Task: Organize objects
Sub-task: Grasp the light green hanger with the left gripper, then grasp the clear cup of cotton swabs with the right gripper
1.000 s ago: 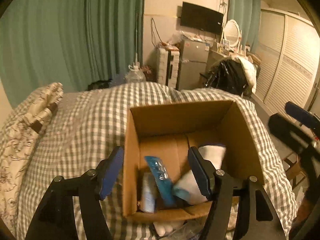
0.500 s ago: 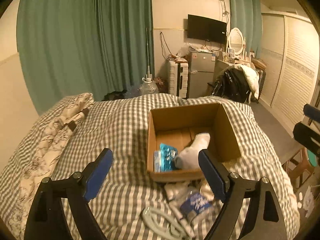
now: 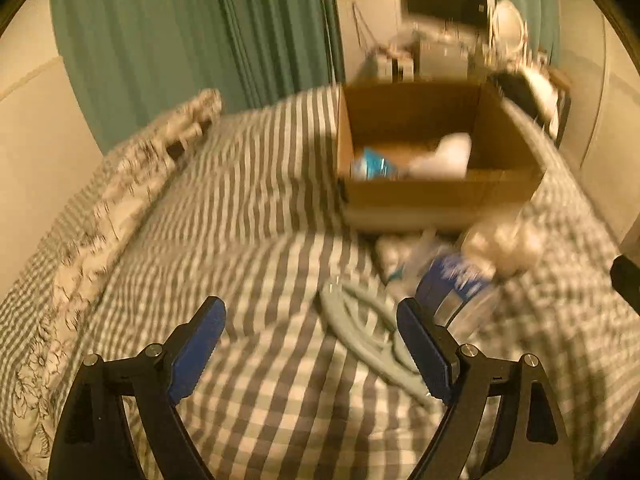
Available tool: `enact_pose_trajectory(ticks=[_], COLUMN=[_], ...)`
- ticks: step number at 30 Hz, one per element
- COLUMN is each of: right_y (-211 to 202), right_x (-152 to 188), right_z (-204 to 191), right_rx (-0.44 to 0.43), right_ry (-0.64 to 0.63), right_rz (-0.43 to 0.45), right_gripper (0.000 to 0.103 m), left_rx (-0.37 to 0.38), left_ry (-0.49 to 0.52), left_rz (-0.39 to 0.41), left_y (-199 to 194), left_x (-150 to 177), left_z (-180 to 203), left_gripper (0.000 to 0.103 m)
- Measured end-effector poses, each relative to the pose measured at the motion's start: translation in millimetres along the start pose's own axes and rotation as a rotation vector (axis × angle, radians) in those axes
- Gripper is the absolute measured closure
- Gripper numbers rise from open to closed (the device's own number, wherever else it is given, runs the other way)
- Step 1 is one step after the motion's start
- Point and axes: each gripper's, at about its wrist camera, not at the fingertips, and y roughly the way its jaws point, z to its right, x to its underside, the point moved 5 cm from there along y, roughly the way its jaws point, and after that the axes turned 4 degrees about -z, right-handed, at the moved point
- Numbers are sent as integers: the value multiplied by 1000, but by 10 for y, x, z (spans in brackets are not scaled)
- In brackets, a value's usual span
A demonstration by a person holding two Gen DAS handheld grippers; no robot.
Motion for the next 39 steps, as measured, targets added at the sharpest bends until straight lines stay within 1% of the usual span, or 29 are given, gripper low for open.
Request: enact_pose_trajectory(ticks=[1, 2, 4, 6, 8, 13, 14, 15, 16, 17, 18, 19, 20, 21, 22, 23, 24, 25, 26, 27, 29, 31, 32, 33, 37, 39], right_y=[95, 138, 205, 237, 271, 364, 377, 377, 384, 382, 382, 382, 378, 377, 376, 375, 372, 371, 366, 359, 343, 332, 333, 335, 326, 317], right_x=[64, 93, 128, 133, 138, 192, 201, 201, 206, 212, 215, 214, 213, 211, 209, 209, 209, 208, 208, 209, 212, 216, 219, 220, 216, 191], right_z=[13, 23, 34, 40, 43, 35, 43, 45, 51, 62, 66, 68, 71, 76, 73, 71, 69, 65, 60, 55, 52, 53, 55, 58, 36, -14], right_rx=[6, 9, 3, -9, -15, -32, -33, -34, -34, -36, -36, -36, -35, -33, -31, -29, -27, -25, -22, -19, -15, -10, -7, -3, 11, 7], right_ry=[7, 11, 20, 31, 36, 47, 52, 55, 61, 66, 69, 71, 73, 75, 77, 76, 76, 74, 72, 70, 65, 62, 61, 61, 50, 42], right_rz=[-31, -41, -50, -52, -52, -76, -80, -82, -84, -83, -83, -84, -84, -83, -84, -85, -85, -86, -86, -86, -85, -87, -89, -91, -96, -98], right_gripper=[11, 11, 11, 11, 11, 11, 11, 11, 11, 11, 11, 11, 11, 11, 11, 11, 11, 11, 11, 11, 11, 11, 11, 11, 11, 11], left_rx=[2, 7, 28, 66, 94, 120, 116, 111, 112, 113, 119, 130, 150, 181, 224, 282, 315, 327, 311, 286, 274, 284, 283, 278, 238, 236], left_ry=[-3, -10, -28, -42, -41, 9, 12, 13, 11, 4, -1, -6, -12, -18, -26, -31, -24, -7, 12, 28, 28, 17, 10, 7, 20, 12], left_rz=[-23, -48, -97, -133, -169, -204, -206, -203, -199, -191, -181, -174, -168, -167, -168, -174, -179, -181, -181, -187, -189, -176, -158, -140, -61, -29], left_y=[91, 173, 312, 407, 504, 667, 686, 673, 660, 633, 595, 564, 516, 494, 466, 436, 415, 399, 410, 437, 454, 421, 373, 321, 91, -9], left_x=[31, 60, 96, 121, 145, 120, 109, 92, 83, 85, 90, 91, 97, 88, 82, 84, 90, 102, 115, 133, 162, 149, 141, 140, 70, 12], left_z=[6, -4, 8, 47, 127, 375, 412, 440, 448, 445, 432, 428, 440, 450, 473, 525, 585, 652, 701, 731, 746, 706, 675, 638, 509, 421], left_gripper=[13, 13, 13, 13, 14, 15, 18, 23, 25, 31, 35, 41, 49, 60, 65, 68, 69, 71, 81, 87, 88, 91, 94, 95, 95, 95])
